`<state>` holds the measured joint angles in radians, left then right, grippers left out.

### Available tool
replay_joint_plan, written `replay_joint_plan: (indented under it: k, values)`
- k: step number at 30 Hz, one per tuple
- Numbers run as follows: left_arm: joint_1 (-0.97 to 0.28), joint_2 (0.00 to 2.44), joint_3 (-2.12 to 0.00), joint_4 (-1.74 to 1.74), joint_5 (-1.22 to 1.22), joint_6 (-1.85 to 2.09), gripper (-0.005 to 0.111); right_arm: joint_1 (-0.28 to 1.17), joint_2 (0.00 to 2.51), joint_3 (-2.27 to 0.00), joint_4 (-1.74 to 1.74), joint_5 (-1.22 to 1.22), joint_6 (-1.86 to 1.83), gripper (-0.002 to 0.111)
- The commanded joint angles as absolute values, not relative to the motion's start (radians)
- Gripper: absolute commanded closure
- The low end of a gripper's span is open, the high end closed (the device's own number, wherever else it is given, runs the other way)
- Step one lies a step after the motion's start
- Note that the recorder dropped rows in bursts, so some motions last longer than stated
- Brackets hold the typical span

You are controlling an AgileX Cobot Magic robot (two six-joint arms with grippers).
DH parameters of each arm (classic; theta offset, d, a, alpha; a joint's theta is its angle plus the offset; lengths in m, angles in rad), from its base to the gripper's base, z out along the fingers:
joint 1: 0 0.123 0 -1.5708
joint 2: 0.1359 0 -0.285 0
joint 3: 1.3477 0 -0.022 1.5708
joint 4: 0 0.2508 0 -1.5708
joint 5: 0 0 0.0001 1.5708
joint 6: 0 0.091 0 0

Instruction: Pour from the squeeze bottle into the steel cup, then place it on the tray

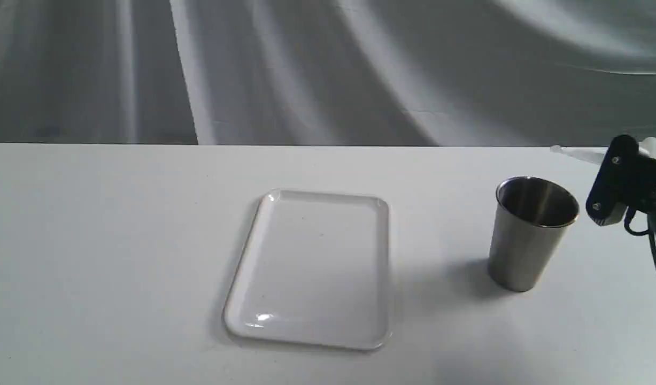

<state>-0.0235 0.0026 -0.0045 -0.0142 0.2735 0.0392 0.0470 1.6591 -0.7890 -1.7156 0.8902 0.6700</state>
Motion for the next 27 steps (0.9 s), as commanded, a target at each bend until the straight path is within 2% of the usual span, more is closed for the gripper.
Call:
replay_joint_plan:
  k: [1, 18, 27]
  values:
    - [-0.022, 0.000, 0.000, -0.015, 0.266, 0.037, 0.107, 0.048, 1.656, -0.804, -1.744, 0.918, 0.651, 0.108]
    - [-0.022, 0.000, 0.000, -0.015, 0.266, 0.034, 0.107, 0.050, 1.683, -0.898, -1.744, 1.000, 0.450, 0.108]
    - [-0.022, 0.000, 0.000, -0.015, 0.266, 0.037, 0.107, 0.050, 1.683, -0.910, -1.744, 0.956, 0.380, 0.108]
